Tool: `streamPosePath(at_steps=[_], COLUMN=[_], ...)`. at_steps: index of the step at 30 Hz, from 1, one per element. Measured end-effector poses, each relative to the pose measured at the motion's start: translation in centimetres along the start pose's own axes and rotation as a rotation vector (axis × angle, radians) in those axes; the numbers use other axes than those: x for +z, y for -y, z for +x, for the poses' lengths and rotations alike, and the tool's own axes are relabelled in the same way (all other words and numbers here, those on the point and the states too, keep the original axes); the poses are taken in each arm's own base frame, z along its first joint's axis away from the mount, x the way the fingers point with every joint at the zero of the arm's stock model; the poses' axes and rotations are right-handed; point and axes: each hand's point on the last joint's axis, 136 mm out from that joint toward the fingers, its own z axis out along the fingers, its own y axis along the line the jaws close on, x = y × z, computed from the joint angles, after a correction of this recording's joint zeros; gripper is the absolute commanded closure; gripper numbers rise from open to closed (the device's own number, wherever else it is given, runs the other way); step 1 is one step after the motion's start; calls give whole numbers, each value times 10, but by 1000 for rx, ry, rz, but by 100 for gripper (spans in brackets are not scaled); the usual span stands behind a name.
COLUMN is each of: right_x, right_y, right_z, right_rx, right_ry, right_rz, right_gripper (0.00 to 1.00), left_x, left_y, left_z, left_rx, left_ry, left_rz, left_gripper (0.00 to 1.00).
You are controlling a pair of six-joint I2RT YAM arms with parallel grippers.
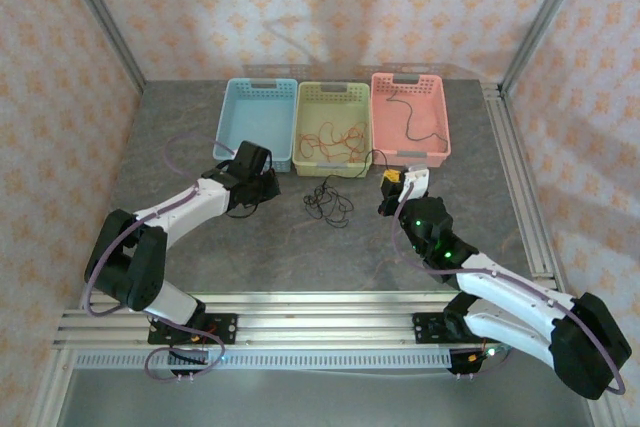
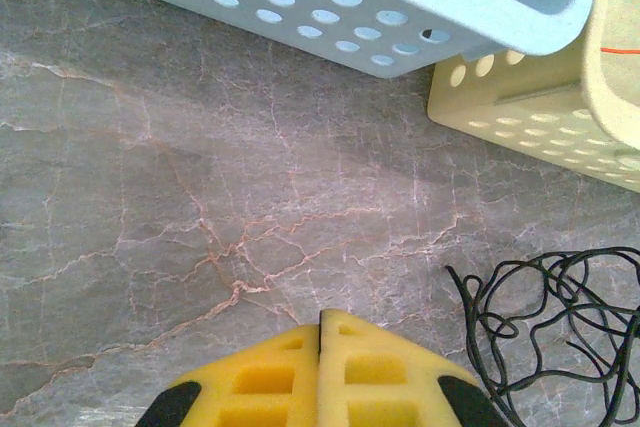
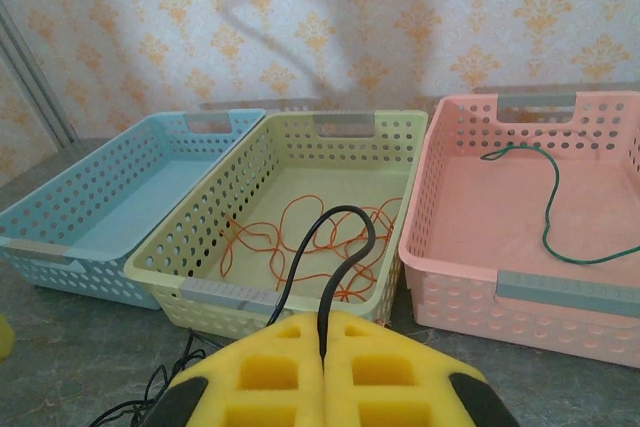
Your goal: Untangle the cables
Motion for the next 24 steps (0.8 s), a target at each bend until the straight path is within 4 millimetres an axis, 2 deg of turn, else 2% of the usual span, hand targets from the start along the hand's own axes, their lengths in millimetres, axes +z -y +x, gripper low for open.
streamPosePath(at_steps=[4, 7, 15, 20, 24], right_x=[-1, -3, -9, -15, -14], right_y=[5, 15, 42, 61, 59], right_z=[-2, 3, -9, -6, -6], right_rx=[13, 13, 57, 94, 100], right_ry=[31, 35, 109, 139, 141], right_rz=[22, 71, 230, 315, 299], right_gripper=[100, 100, 100, 100, 100], left_x=[-5, -10, -20, -23, -22], left_y=[-5, -9, -16, -19, -18], left_z=[2, 3, -6, -7, -7], left_rx=[-14, -21, -56, -64, -63], left_ry=[16, 35, 96, 113, 113], left_rz=[0, -5, -14, -18, -10], left_gripper=[100, 100, 100, 100, 100])
